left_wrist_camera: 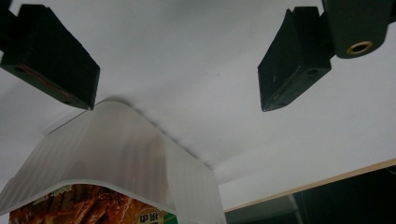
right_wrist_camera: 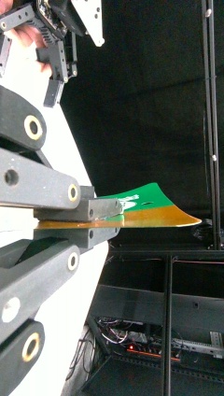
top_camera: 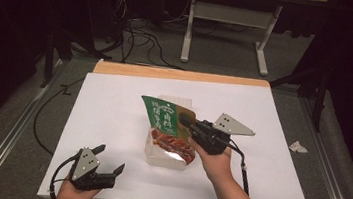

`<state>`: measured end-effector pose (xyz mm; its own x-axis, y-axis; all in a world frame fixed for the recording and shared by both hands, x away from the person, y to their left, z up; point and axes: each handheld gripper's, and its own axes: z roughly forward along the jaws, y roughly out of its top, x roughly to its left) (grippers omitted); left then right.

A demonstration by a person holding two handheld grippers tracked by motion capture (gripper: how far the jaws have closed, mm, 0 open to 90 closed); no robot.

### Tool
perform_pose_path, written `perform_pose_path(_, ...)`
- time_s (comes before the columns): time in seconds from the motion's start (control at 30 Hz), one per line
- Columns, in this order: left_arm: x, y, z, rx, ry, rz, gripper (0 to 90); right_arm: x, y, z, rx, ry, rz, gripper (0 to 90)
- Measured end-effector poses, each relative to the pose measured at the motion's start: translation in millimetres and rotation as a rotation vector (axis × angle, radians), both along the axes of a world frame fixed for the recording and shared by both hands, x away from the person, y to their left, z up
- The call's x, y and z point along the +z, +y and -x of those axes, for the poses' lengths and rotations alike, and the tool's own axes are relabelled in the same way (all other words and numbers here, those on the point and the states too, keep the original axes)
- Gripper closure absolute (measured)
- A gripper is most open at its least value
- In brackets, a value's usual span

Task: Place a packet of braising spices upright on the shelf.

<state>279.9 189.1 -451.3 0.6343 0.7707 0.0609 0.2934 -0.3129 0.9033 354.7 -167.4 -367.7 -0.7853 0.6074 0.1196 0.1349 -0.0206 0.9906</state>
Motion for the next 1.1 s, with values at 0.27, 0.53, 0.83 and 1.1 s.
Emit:
perform_pose_path(0.27,0.5,0.3,0.4,0.002,-0.003,0.003,13.3,-4.4,-5.9,5.0,-0.013,0.008,0.015,90.0)
perform_pose_path(0.53,0.6,-1.0,0.5,-0.004,-0.003,-0.001,13.3,-12.5,-18.0,15.1,-0.037,0.014,0.053,90.0)
perform_pose_path(0.83,1.4,0.4,1.3,-0.001,-0.007,0.005,13.3,-14.9,-18.2,21.8,-0.041,0.000,0.077,89.2)
perform_pose_path(1.1,1.0,-0.5,0.9,0.000,-0.003,0.006,13.3,-13.1,-19.9,18.8,-0.027,0.018,0.091,73.7)
